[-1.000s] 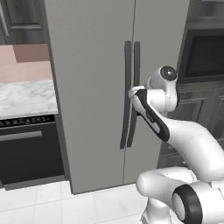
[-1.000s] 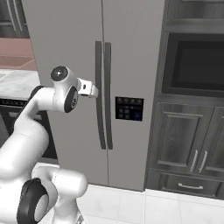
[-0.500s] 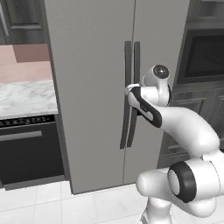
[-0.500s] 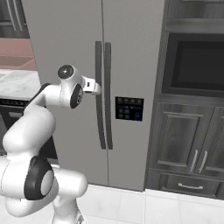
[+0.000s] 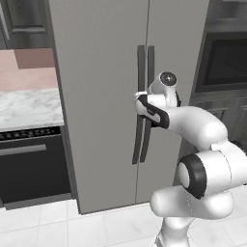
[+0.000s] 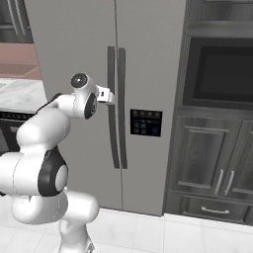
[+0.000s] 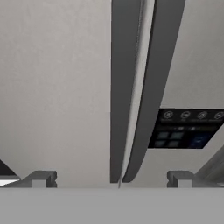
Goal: Take the cupcake and donut from the fridge and place them on the empty tray on the dining counter.
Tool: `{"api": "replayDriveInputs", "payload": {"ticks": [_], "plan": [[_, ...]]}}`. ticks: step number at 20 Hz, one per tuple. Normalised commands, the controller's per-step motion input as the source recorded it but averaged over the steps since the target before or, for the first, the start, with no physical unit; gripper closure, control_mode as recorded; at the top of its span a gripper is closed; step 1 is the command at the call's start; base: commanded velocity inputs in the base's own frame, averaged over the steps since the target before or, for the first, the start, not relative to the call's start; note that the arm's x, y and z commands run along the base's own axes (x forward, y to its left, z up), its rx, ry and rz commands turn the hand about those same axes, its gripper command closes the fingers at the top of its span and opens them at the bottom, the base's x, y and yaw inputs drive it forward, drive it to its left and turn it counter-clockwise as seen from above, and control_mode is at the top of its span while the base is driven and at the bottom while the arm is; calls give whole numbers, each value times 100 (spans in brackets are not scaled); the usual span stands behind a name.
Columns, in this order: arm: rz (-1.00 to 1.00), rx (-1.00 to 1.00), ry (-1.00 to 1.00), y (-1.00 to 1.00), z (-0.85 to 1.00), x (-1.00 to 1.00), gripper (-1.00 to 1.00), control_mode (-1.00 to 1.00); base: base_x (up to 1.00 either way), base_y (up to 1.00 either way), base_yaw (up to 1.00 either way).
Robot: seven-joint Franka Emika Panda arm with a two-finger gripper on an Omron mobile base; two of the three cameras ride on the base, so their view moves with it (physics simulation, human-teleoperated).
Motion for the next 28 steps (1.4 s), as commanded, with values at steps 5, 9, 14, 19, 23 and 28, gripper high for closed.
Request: {"api": "replayDriveInputs", "payload": {"ticks": [5, 9, 14, 19, 23, 28], "plan": [[0, 0, 0, 0, -32, 50, -100, -100, 0, 0, 0], [0, 0, 0, 0, -6, 36, -100, -100, 0, 0, 0], [0, 0, 0, 0, -9, 45, -100, -100, 0, 0, 0], [0, 0, 0, 0, -9, 42, -100, -100, 0, 0, 0], [0, 0, 0, 0, -19, 47, -100, -100, 0, 0, 0], [0, 0, 0, 0, -20, 47, -100, -100, 0, 0, 0]]}}
